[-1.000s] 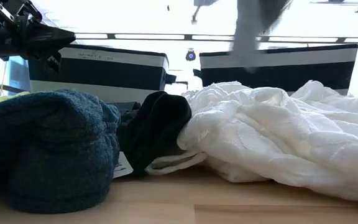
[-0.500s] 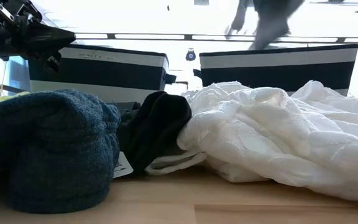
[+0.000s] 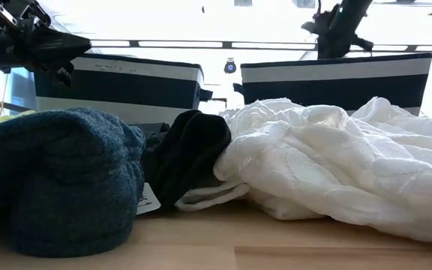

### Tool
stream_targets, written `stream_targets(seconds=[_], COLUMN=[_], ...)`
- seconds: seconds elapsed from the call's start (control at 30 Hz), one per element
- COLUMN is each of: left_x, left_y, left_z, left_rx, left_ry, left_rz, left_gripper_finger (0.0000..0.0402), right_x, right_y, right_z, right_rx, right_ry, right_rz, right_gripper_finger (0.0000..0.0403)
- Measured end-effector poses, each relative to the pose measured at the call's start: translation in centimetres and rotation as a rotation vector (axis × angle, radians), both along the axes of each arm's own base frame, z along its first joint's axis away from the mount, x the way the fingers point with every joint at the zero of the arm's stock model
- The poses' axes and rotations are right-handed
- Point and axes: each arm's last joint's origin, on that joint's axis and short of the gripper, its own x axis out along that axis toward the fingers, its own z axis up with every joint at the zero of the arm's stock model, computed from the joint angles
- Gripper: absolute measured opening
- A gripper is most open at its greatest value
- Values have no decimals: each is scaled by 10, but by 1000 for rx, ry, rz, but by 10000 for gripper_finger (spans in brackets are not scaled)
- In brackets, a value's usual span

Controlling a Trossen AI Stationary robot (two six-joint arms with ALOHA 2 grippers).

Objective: Sort clothes
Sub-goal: Put the gray shirt into the right laundry bin, then put the gray underwear into the left laundry bin

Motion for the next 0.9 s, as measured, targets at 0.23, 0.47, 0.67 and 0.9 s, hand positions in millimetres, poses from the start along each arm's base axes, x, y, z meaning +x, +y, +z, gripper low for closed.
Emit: stream_targets(seconds=[0.23, 0.47, 0.67, 0.9], left_x=[0, 0, 0, -2], left_y=[0, 0, 0, 2], left_z=[0, 0, 2, 13], left_rx=[0, -10, -111, -404], left_ry=[0, -1, -27, -153], left_rz=[0, -1, -13, -3], left_gripper_finger=[1, 1, 1, 1], right_x=[-5, -12, 5, 27], right_y=[-21, -10, 32, 113], right_z=[10, 39, 48, 51], right_rx=[-8, 9, 119, 160], right_ry=[11, -56, -155, -171], right_rz=[-44, -22, 279, 700], right_gripper_finger=[174, 233, 235, 236])
